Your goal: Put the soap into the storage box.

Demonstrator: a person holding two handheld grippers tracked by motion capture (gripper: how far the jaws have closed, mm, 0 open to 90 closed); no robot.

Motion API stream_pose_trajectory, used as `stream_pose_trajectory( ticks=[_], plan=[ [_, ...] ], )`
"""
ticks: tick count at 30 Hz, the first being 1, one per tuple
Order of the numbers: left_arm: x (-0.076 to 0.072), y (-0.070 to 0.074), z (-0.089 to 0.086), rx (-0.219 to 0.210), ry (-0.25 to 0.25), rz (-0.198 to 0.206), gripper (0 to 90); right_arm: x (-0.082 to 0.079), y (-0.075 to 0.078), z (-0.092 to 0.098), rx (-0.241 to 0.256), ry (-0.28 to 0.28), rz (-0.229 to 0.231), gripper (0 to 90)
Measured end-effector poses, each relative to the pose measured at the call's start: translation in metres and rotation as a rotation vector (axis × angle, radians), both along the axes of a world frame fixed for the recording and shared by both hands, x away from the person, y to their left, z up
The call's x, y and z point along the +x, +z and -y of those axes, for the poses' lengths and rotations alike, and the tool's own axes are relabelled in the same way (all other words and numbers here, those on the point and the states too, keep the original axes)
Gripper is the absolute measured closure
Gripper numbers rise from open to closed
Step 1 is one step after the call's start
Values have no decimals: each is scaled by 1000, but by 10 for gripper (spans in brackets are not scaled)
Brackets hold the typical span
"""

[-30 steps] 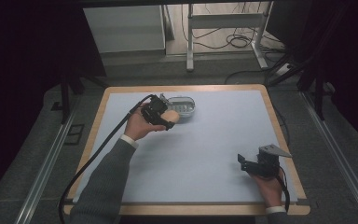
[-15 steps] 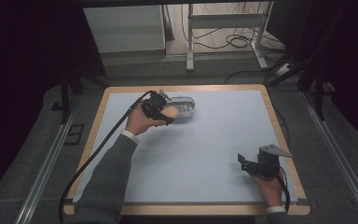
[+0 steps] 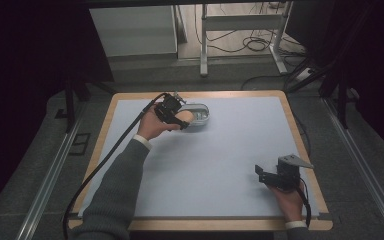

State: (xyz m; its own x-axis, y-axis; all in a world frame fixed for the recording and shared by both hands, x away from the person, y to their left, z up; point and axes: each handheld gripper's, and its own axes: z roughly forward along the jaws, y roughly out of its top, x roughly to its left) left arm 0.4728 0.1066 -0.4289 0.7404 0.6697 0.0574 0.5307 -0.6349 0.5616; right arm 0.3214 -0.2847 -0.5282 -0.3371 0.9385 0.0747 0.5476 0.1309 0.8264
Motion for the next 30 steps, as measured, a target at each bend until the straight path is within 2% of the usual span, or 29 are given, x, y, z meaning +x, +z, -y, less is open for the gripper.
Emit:
stream_pose_trajectory(
  ticks=[19,22,27,30],
  plan=[
    [23,-5,10,11,-21,-12,326,0,0,0,-1,2,-1,73],
    [27,-6,11,-3,-10,-7,326,0,0,0,-1,2,0,73],
    [32,-8,13,19,-5,-16,326,0,0,0,-1,3,-2,73],
    [39,-9,13,5,-6,-17,326,0,0,0,-2,1,-1,73]
  ],
)
